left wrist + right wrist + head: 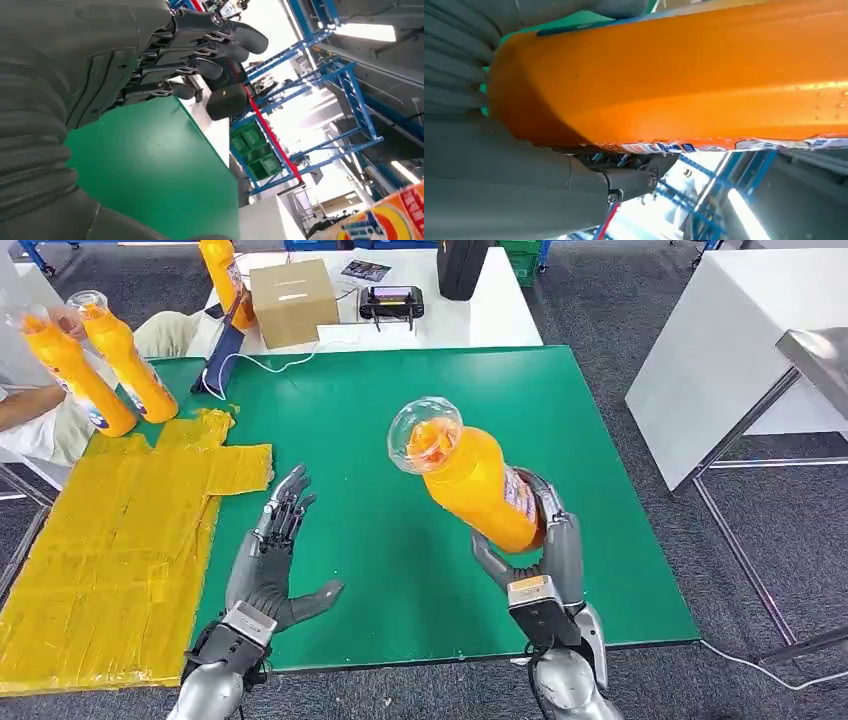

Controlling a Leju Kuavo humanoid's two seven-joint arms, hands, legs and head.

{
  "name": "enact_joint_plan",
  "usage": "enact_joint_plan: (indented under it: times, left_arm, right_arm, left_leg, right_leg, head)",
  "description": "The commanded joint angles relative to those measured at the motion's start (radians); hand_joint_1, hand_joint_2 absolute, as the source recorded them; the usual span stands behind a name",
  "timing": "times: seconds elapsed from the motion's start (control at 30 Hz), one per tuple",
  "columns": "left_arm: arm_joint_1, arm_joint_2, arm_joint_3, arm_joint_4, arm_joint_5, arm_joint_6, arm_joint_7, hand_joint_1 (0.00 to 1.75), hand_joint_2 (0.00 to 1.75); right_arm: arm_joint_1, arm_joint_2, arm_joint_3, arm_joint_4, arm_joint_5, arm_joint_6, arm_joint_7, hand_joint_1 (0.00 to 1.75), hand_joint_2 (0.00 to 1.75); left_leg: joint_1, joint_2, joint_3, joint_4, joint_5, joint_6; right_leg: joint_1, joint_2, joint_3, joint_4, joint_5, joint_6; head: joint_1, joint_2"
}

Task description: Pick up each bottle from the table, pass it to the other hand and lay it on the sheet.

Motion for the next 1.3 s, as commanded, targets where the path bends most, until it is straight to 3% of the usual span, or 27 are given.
enact_joint_plan:
  times: [0.03, 0.1, 0.13, 0.23, 0.37, 0.43, 1.03, 1.07, 1.1, 1.13, 1.3]
  left_arm:
    - [-0.044, 0.024, -0.033, 0.071, 0.006, -0.002, 0.001, 0.00, 1.75]
    - [-0.044, 0.024, -0.033, 0.071, 0.006, -0.002, 0.001, 0.00, 1.75]
    - [-0.074, 0.024, -0.053, 0.086, 0.026, -0.034, -0.012, 0.00, 1.75]
    - [-0.113, 0.011, -0.062, 0.106, 0.031, -0.033, -0.006, 0.00, 1.75]
    - [-0.128, 0.012, -0.064, 0.109, 0.043, -0.035, 0.000, 0.00, 1.75]
    - [-0.132, 0.013, -0.065, 0.110, 0.046, -0.036, 0.000, 0.00, 1.75]
    - [-0.149, 0.003, -0.061, 0.123, 0.082, -0.029, -0.014, 0.00, 1.75]
    - [-0.149, 0.002, -0.059, 0.125, 0.086, -0.028, -0.016, 0.35, 1.75]
    - [-0.150, 0.001, -0.059, 0.126, 0.089, -0.027, -0.017, 1.61, 1.75]
    - [-0.150, 0.001, -0.060, 0.128, 0.090, -0.027, -0.018, 1.75, 1.75]
    - [-0.158, -0.002, -0.064, 0.140, 0.093, -0.025, -0.020, 1.75, 1.75]
  right_arm:
    - [-0.063, -0.006, 0.034, 0.093, -0.007, 0.004, 0.004, 1.75, 1.75]
    - [-0.063, -0.006, 0.034, 0.093, -0.007, 0.004, 0.004, 1.75, 1.75]
    - [-0.142, -0.034, 0.183, 0.178, 0.105, 0.191, 0.045, 1.75, 1.75]
    - [-0.230, 0.037, 0.286, 0.357, 0.159, 0.139, 0.071, 1.75, 1.75]
    - [-0.249, 0.031, 0.355, 0.432, 0.163, 0.151, 0.078, 1.75, 1.75]
    - [-0.252, 0.031, 0.372, 0.454, 0.163, 0.162, 0.081, 1.75, 1.75]
    - [-0.279, 0.031, 0.439, 0.541, 0.171, 0.198, 0.100, 1.75, 1.75]
    - [-0.279, 0.031, 0.439, 0.541, 0.171, 0.197, 0.101, 1.75, 1.75]
    - [-0.279, 0.031, 0.439, 0.541, 0.170, 0.197, 0.101, 1.75, 1.75]
    - [-0.278, 0.030, 0.439, 0.540, 0.170, 0.196, 0.101, 1.75, 1.75]
    - [-0.275, 0.028, 0.434, 0.527, 0.161, 0.196, 0.098, 1.75, 1.75]
  left_leg:
    - [0.000, -0.001, 0.003, -0.001, -0.001, -0.001]
    - [0.001, -0.002, 0.004, -0.001, -0.001, -0.001]
    - [0.000, -0.001, 0.002, -0.001, -0.001, -0.001]
    - [0.001, 0.004, 0.005, 0.000, -0.002, -0.002]
    - [0.002, 0.003, 0.005, -0.001, -0.001, -0.002]
    - [0.002, -0.001, 0.002, -0.001, 0.002, -0.002]
    - [0.002, -0.002, 0.001, -0.001, 0.002, -0.002]
    - [0.002, -0.004, 0.003, -0.001, 0.001, -0.002]
    - [0.002, -0.003, 0.001, -0.001, 0.001, -0.002]
    - [0.002, -0.002, 0.001, 0.000, 0.002, -0.001]
    - [0.002, -0.004, 0.001, -0.001, 0.002, -0.002]
  right_leg:
    - [0.000, 0.004, 0.002, -0.001, -0.001, -0.001]
    - [0.000, 0.004, 0.004, -0.001, -0.001, -0.001]
    - [0.000, 0.003, 0.002, -0.001, -0.001, -0.001]
    - [0.000, 0.012, 0.003, 0.000, 0.000, -0.002]
    - [0.001, 0.009, 0.003, -0.001, 0.001, -0.004]
    - [0.001, 0.002, 0.001, -0.001, 0.000, -0.003]
    - [0.001, 0.002, 0.000, -0.001, 0.000, -0.002]
    - [0.001, 0.004, 0.003, -0.001, -0.001, -0.003]
    - [0.001, 0.002, 0.002, -0.001, 0.000, -0.003]
    - [0.001, 0.002, 0.000, 0.000, 0.000, -0.002]
    - [0.001, 0.002, 0.001, 0.000, 0.000, -0.003]
  head:
    - [0.000, 0.000]
    - [0.000, 0.000]
    - [0.000, 0.000]
    - [0.000, 0.000]
    - [0.000, 0.000]
    - [0.000, 0.000]
    - [0.000, 0.000]
    - [0.000, 0.000]
    - [0.000, 0.000]
    - [0.000, 0.000]
    - [0.000, 0.000]
